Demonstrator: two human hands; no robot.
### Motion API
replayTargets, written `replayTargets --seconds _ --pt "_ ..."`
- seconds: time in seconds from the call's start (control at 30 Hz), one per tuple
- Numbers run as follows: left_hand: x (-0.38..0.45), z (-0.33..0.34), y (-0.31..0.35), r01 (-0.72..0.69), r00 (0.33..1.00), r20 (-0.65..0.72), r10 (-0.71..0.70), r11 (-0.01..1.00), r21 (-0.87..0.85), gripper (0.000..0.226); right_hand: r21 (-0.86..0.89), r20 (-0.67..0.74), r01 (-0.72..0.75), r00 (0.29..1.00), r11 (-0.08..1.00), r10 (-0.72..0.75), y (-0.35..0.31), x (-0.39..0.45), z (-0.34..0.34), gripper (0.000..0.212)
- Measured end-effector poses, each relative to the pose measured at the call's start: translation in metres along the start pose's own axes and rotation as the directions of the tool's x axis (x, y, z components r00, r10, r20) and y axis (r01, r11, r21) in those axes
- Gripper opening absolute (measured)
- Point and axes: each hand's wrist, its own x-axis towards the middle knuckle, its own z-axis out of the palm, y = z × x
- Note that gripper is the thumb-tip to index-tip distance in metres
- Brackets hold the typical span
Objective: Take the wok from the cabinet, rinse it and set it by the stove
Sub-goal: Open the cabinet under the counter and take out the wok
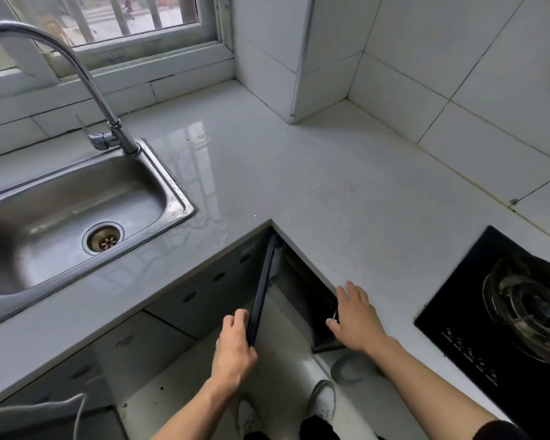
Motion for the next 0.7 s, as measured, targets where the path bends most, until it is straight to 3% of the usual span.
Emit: replayTargets --seconds 0.17,0.4,0.7 --pt "0.004 -0.018 -0.032 -0.109 0.991 -0.049 0.121 0.972 0.207 0.043 -0.013 0.011 -0.008 1.000 1.000 0.008 -0.005 0.002 -0.001 0.072" --pt "0.020 -0.046 -0.061 -0.110 0.976 -0.129 0.175 0.908 0.404 0.052 -0.022 0.030 -0.011 0.999 1.000 0.012 -0.005 0.004 0.002 0.076" --pt "0.033 -0.057 -0.063 -0.035 0.986 -0.122 0.110 0.865 0.500 0.065 -0.030 0.032 -0.016 0.999 0.999 0.017 -0.007 0.005 0.005 0.081"
